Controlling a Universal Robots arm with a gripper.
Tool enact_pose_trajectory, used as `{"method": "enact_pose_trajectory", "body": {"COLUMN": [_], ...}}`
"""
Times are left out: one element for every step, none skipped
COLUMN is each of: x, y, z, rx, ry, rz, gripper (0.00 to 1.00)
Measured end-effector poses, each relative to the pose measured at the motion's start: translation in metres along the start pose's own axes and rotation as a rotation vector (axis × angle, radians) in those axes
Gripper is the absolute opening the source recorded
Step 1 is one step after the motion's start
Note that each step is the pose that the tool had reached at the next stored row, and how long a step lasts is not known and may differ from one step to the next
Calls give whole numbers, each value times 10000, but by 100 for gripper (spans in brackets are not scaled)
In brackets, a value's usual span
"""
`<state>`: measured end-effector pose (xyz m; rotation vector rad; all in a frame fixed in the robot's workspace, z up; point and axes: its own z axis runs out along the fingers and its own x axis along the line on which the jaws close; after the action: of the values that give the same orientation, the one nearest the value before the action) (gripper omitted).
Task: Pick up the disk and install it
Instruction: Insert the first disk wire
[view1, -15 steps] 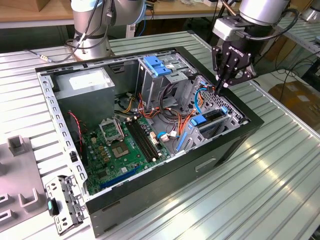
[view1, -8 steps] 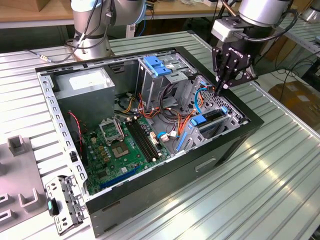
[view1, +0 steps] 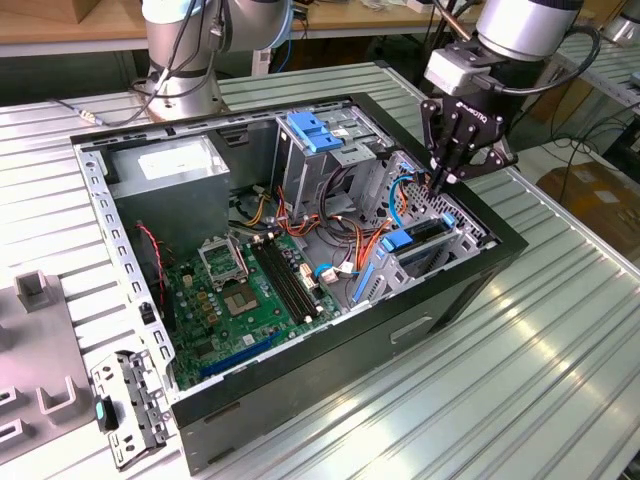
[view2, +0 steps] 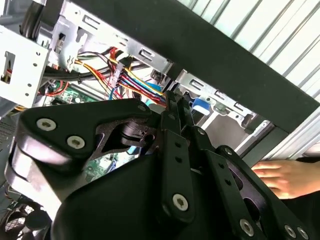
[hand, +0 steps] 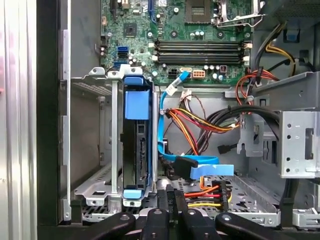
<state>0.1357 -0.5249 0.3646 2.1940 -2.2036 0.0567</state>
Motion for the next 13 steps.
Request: {"method": "enact_pose_trajectory", "body": {"x": [1, 2, 4, 7, 13, 22, 35, 44, 61, 77, 99, 113, 126], "y": [18, 31, 47, 56, 63, 67, 70, 71, 74, 76, 83, 91, 103], "z": [2, 3, 5, 5, 6, 8, 13, 16, 19, 23, 27, 30, 35], "rx": [3, 3, 4, 4, 4, 4, 4, 3, 4, 4, 4, 4, 4], "ry": [-10, -12, -13, -11, -10, -11, -12, -12, -11, -12, -12, -10, -12], "rz": [-26, -29, -29, -30, -30, -30, -31, -32, -30, -29, -28, -29, -30], "gripper": [16, 16, 16, 16, 16, 16, 16, 16, 16, 16, 16, 16, 16]}}
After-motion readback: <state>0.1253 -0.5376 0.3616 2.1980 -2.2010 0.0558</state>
